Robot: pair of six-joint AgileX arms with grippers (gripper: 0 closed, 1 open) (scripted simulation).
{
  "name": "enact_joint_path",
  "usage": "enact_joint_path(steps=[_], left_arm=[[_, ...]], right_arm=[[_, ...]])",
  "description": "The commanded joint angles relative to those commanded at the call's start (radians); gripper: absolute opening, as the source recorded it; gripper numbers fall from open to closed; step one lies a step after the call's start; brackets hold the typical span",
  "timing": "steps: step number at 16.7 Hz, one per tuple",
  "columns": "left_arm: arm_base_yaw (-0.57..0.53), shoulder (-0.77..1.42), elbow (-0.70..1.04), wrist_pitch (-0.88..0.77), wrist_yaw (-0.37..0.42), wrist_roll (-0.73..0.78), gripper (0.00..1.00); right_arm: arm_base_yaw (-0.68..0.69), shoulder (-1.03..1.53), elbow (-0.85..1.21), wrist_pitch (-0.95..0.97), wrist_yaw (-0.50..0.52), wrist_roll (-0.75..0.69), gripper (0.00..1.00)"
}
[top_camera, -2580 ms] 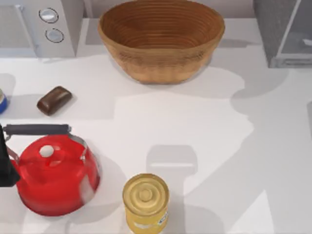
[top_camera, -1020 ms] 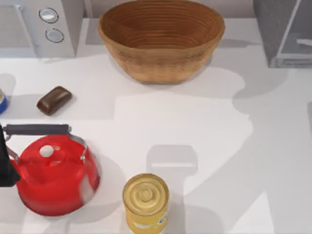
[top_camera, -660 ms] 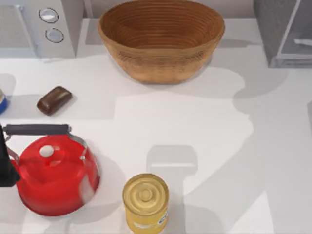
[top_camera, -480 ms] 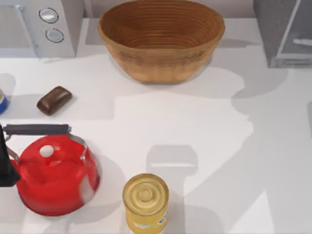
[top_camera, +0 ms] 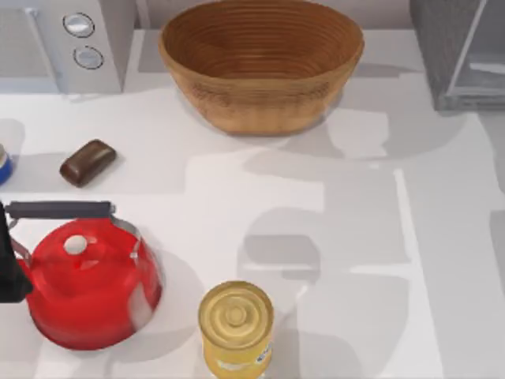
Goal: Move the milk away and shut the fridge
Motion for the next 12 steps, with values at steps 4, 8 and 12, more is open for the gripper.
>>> enact_joint_path(steps=[4,8,12], left_arm=[[0.000,0.000,0.000,0.000,0.000,0.000,1.00],[0.000,0.000,0.000,0.000,0.000,0.000,1.00],[0.000,0.000,0.000,0.000,0.000,0.000,1.00]], right_arm=[[0.053,-0.472,-0.233,-0.112,0.018,-0.004,1.00],[0.094,-0.994,-0.494,-0.236,0.054,0.003,1.00],[0.114,-1.402,-0.750,-0.366,0.106,0.019,1.00]])
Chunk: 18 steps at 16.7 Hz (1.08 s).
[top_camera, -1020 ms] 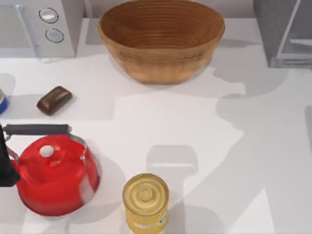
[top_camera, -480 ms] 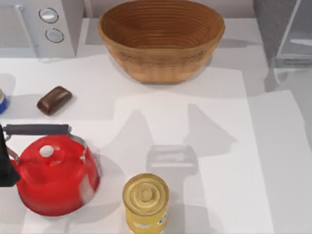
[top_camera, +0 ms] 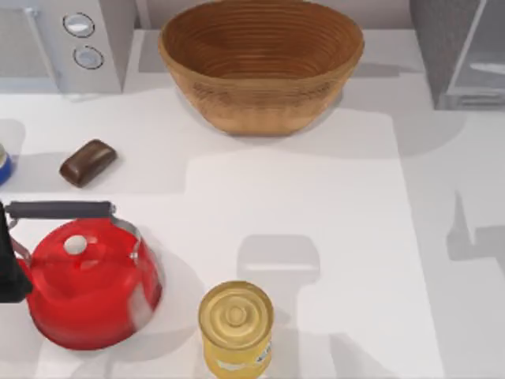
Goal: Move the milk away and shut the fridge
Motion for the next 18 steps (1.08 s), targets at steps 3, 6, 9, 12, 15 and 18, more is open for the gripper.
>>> enact_joint_path(steps=[3,6,9,12,15,18], left_arm=[[0.000,0.000,0.000,0.000,0.000,0.000,1.00],[0.000,0.000,0.000,0.000,0.000,0.000,1.00],[0.000,0.000,0.000,0.000,0.000,0.000,1.00],[0.000,0.000,0.000,0.000,0.000,0.000,1.00],[0.000,0.000,0.000,0.000,0.000,0.000,1.00],[0.000,0.000,0.000,0.000,0.000,0.000,1.00]], right_arm=[[0.001,-0.201,-0.159,-0.090,0.041,0.015,1.00],[-0.005,-0.309,-0.258,-0.151,0.072,0.027,1.00],[-0.007,-0.330,-0.277,-0.165,0.079,0.030,1.00],[-0.006,-0.326,-0.275,-0.163,0.077,0.029,1.00],[-0.004,-0.353,-0.250,-0.194,0.075,0.036,1.00],[-0.003,-0.445,-0.175,-0.317,0.074,0.041,1.00]])
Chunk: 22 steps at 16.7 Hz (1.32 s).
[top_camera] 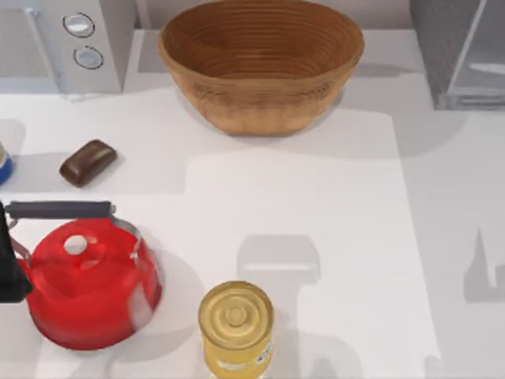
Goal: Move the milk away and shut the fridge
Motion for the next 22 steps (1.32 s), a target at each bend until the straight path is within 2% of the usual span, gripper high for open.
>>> enact_joint_path(steps=[5,13,18,22], left_arm=[[0.000,0.000,0.000,0.000,0.000,0.000,1.00],[0.000,0.000,0.000,0.000,0.000,0.000,1.00],[0.000,0.000,0.000,0.000,0.000,0.000,1.00],[0.000,0.000,0.000,0.000,0.000,0.000,1.00]], right_arm=[[-0.005,-0.172,0.140,-0.356,0.004,-0.002,1.00],[-0.014,-0.421,0.345,-0.792,0.012,-0.016,1.00],[-0.017,-0.588,0.480,-1.133,0.015,-0.023,1.00],[-0.013,-0.679,0.554,-1.295,0.011,-0.025,1.00]])
